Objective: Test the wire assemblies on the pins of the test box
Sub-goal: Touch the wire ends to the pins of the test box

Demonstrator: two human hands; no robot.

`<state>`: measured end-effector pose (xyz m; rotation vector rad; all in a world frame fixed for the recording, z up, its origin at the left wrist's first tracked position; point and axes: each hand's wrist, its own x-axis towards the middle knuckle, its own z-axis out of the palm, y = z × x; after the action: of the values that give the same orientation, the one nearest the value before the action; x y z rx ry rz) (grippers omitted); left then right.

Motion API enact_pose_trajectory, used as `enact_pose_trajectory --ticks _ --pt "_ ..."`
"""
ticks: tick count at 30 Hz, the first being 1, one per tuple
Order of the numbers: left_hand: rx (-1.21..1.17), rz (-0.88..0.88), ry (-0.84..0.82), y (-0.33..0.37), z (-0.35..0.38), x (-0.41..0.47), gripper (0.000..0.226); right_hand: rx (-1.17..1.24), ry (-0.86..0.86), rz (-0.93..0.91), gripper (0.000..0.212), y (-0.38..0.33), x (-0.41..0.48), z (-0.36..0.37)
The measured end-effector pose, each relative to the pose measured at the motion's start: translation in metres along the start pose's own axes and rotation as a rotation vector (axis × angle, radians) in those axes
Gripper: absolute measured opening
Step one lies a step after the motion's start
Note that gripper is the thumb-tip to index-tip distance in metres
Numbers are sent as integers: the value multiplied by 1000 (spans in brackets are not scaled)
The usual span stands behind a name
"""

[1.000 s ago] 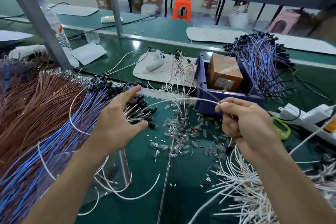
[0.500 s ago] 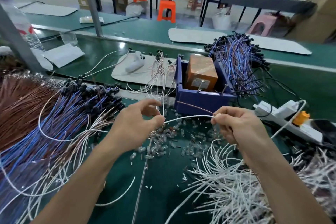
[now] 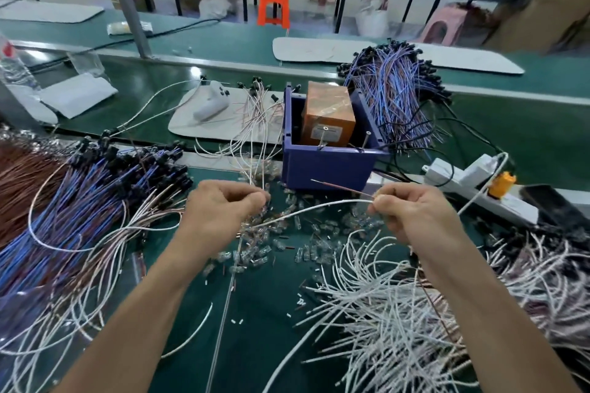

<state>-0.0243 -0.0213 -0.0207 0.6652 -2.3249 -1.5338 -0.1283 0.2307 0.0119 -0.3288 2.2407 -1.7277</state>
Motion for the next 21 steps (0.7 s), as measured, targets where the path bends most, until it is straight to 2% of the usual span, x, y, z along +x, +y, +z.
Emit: enact_pose_trajectory --ticks 2,4,5,7,8,11,15,21 --pt "218 65 -110 -4 -5 -5 27 14 -6 7 34 1 0 -2" --pt "324 148 -239 -3 -2 -7 53 27 -20 31 36 0 0 -2" --pt "312 158 -314 -3 2 -9 53 51 -31 46 37 0 1 -3" --pt "160 92 -423 0 11 -9 27 123 -50 60 39 -1 0 -4" --pt "81 49 -410 1 13 -9 15 152 -48 60 39 -1 0 -5" --pt "-87 34 -277 -7 2 -4 17 199 1 68 40 0 -1 -14" --pt "-251 -22 -241 -20 -34 -2 15 186 80 98 34 4 2 -26" --pt "-62 -200 -18 -35 -49 0 8 234 79 136 29 8 6 -19"
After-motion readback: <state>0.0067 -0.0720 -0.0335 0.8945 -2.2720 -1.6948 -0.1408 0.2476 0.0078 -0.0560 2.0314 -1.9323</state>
